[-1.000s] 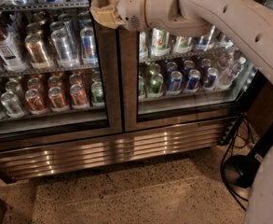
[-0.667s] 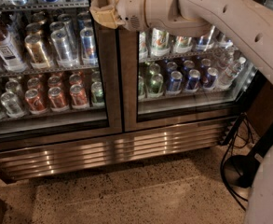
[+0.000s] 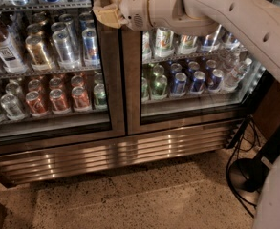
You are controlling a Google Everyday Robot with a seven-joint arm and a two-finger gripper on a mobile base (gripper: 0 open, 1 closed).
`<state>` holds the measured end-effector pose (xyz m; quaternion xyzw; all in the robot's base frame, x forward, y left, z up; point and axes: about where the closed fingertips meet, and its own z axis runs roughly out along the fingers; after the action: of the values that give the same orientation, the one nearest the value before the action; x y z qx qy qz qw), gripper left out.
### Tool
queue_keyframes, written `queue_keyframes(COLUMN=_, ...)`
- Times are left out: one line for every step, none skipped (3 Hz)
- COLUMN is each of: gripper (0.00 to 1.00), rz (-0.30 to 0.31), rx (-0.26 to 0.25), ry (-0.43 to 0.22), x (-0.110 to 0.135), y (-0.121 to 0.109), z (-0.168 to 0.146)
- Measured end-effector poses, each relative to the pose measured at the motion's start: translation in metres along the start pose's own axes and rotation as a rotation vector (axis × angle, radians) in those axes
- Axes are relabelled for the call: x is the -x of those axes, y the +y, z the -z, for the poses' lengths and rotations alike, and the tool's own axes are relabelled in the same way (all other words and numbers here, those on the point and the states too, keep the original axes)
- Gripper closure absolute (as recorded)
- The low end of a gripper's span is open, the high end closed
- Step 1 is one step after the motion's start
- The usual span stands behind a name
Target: Open left fridge door
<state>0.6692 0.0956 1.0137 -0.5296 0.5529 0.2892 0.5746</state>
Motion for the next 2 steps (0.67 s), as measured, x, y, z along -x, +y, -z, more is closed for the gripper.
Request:
queue_keyframes(gripper=1.00, rz=0.002, rx=0.024, ry=0.008, x=-0.0009, y=0.0049, z=-0.0017)
queue_keyframes(gripper=1.00, rz=-0.001, rx=0.046, ry=0.012, x=-0.0002, y=0.0068, z=-0.0022)
